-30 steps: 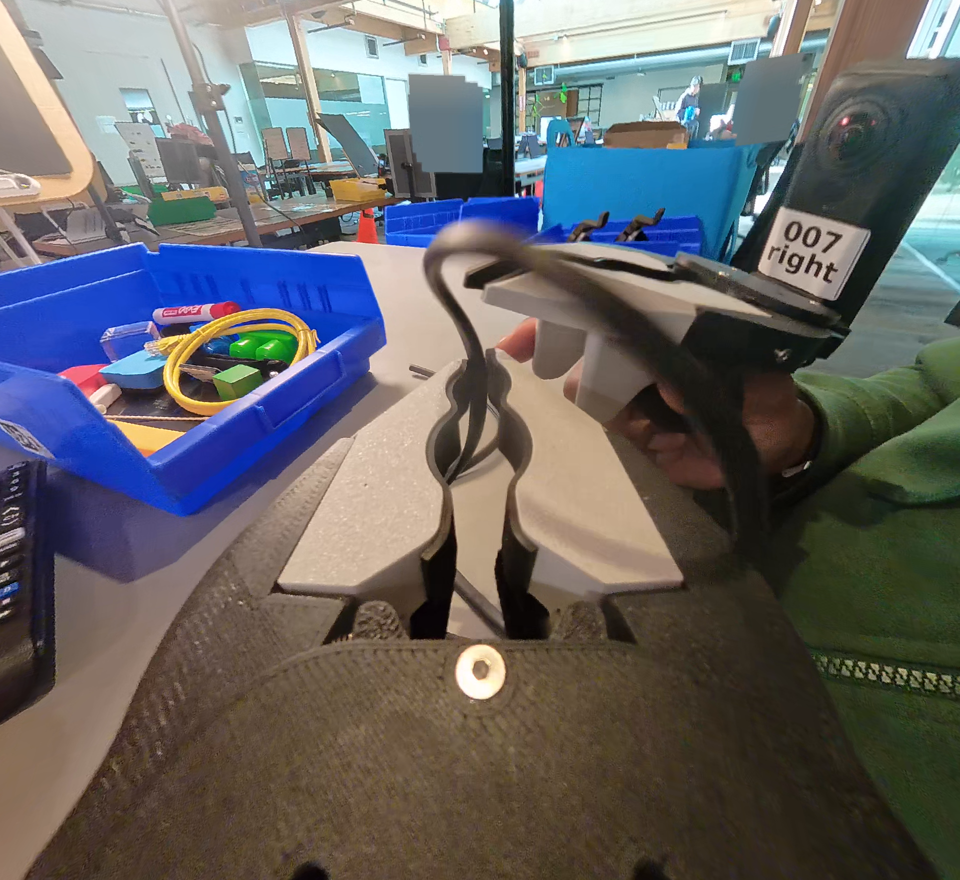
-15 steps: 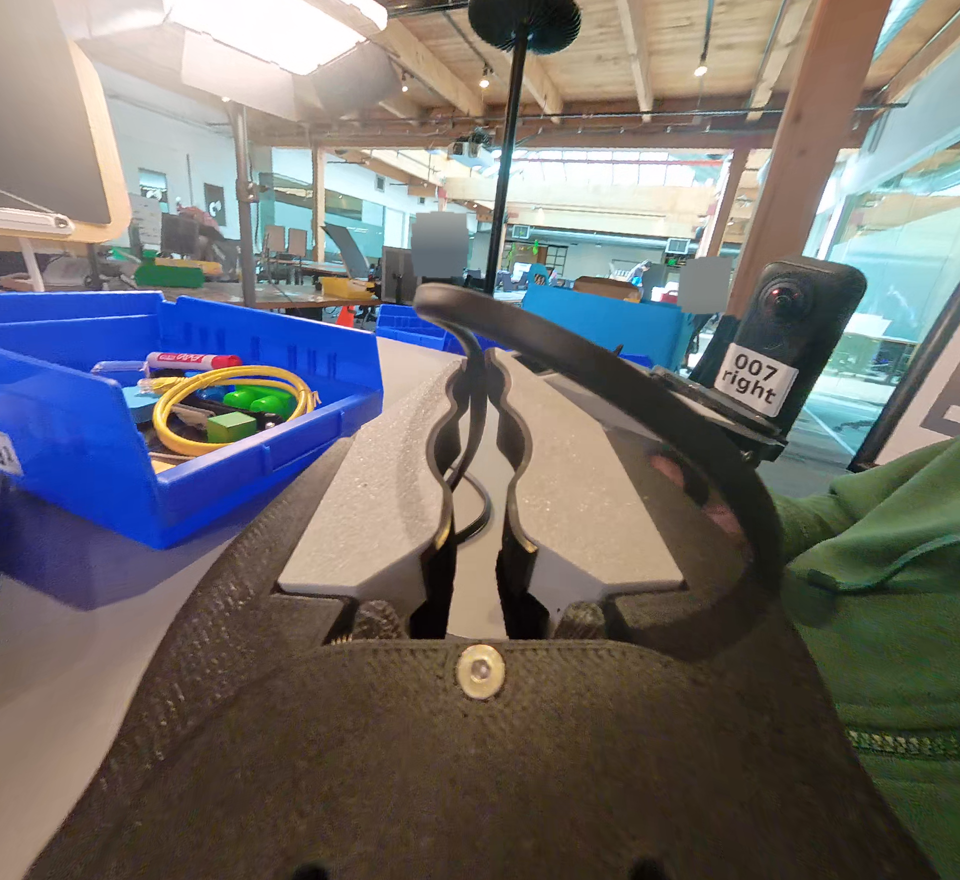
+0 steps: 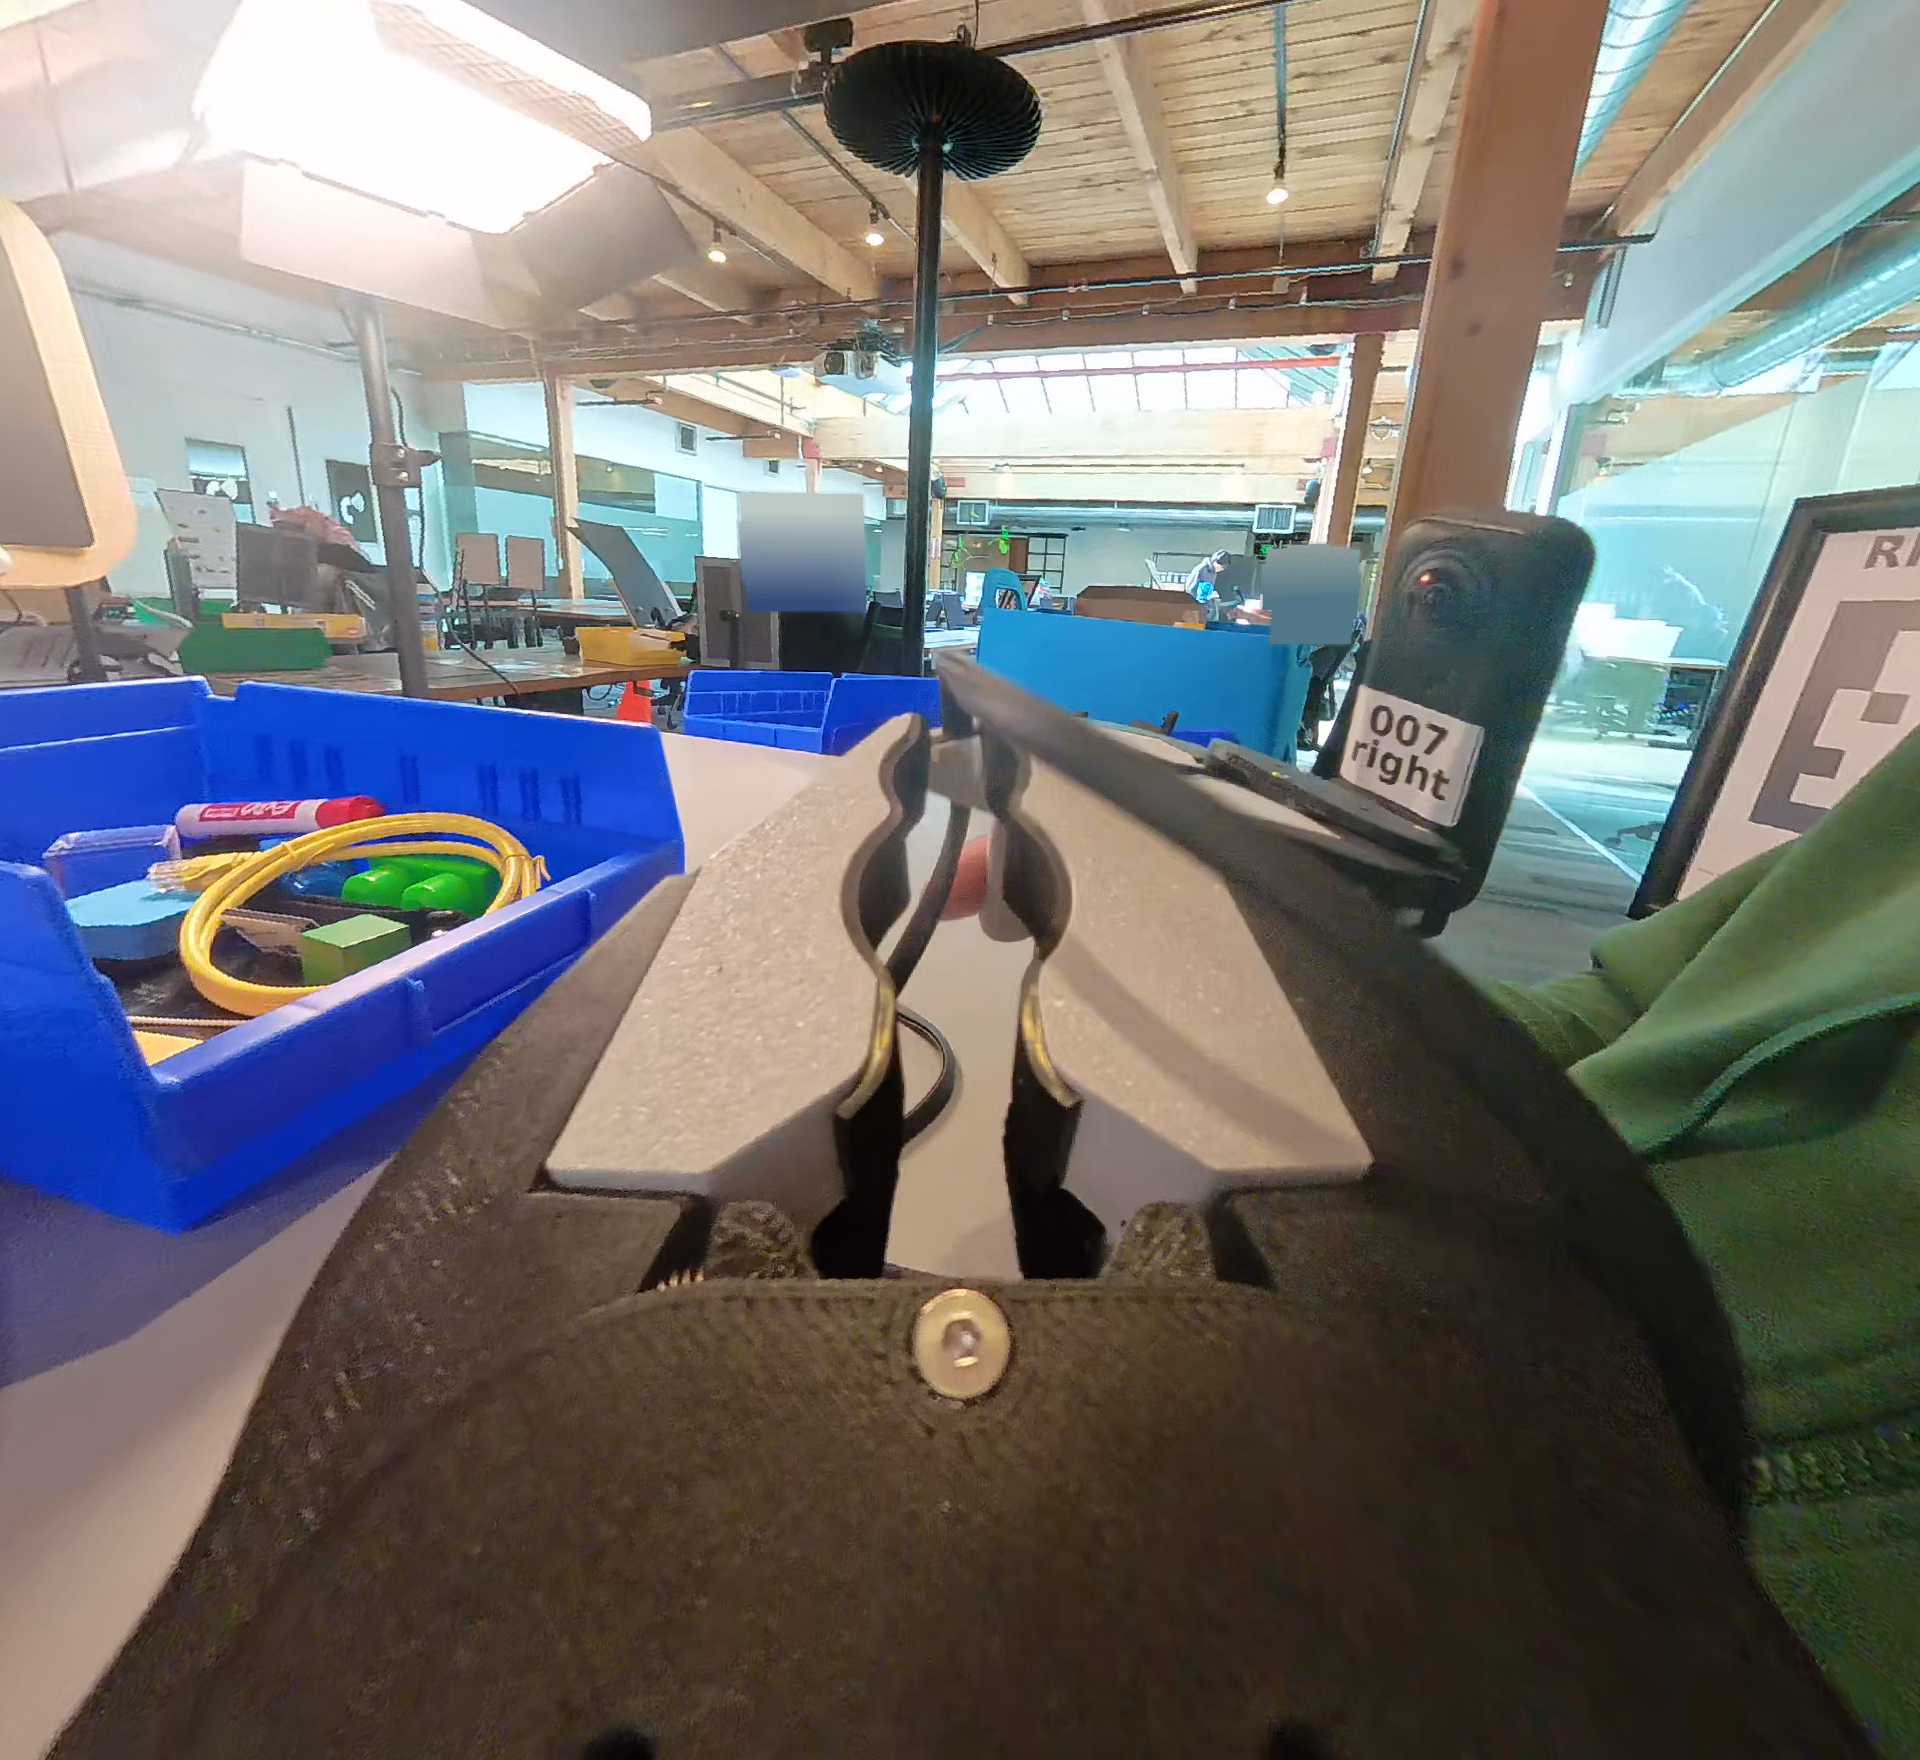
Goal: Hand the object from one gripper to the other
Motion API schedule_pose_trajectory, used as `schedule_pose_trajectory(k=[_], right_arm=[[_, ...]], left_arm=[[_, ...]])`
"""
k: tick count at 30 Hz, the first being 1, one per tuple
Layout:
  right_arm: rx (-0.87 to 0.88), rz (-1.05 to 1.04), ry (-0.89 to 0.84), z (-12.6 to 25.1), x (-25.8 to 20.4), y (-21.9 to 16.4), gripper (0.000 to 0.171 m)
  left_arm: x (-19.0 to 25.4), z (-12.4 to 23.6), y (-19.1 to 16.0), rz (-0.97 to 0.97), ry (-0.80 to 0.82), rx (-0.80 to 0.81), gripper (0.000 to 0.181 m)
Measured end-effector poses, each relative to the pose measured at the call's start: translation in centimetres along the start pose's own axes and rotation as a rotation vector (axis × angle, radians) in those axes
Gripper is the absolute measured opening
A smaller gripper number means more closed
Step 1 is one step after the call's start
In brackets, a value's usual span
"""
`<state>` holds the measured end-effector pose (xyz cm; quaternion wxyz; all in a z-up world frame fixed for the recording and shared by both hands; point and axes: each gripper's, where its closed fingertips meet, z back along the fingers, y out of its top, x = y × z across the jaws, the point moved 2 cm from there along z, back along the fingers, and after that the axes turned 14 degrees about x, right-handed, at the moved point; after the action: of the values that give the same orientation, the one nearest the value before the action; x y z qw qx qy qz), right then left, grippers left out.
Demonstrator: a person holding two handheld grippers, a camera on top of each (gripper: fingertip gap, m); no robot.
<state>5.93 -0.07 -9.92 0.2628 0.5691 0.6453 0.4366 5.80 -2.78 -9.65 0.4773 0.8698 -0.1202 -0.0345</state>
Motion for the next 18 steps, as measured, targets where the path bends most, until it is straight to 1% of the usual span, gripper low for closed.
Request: schedule_pose_trajectory(k=[3, 6, 12, 14, 16, 18], right_arm=[[0.027, -0.081, -0.055, 0.2, 1.4, 0.3, 0.003], [0.044, -0.108, -0.031, 0.3, 1.0, 0.5, 0.002], [0.058, -0.102, 0.0, 0.2, 0.4, 0.7, 0.003], [0.062, -0.106, 0.003, 0.2, 0.4, 0.8, 0.002], [0.063, -0.104, 0.012, 0.2, 0.2, 0.8, 0.003], [0.066, -0.1, 0.015, 0.2, 0.2, 0.8, 0.003]], left_arm=[[-0.5, 0.0, -0.1, 0.001, 0.034, -0.01, 0.016], [-1.1, -0.1, -0.8, -0.028, 0.073, -0.067, 0.02], [0.6, -0.7, -2.8, -0.185, 0.017, -0.203, 0.022], [0.6, -0.8, -3.0, -0.22, 0.028, -0.219, 0.019], [0.5, -0.8, -3.0, -0.223, 0.04, -0.217, 0.007], [0.4, -0.7, -2.8, -0.209, 0.042, -0.209, 0.005]])
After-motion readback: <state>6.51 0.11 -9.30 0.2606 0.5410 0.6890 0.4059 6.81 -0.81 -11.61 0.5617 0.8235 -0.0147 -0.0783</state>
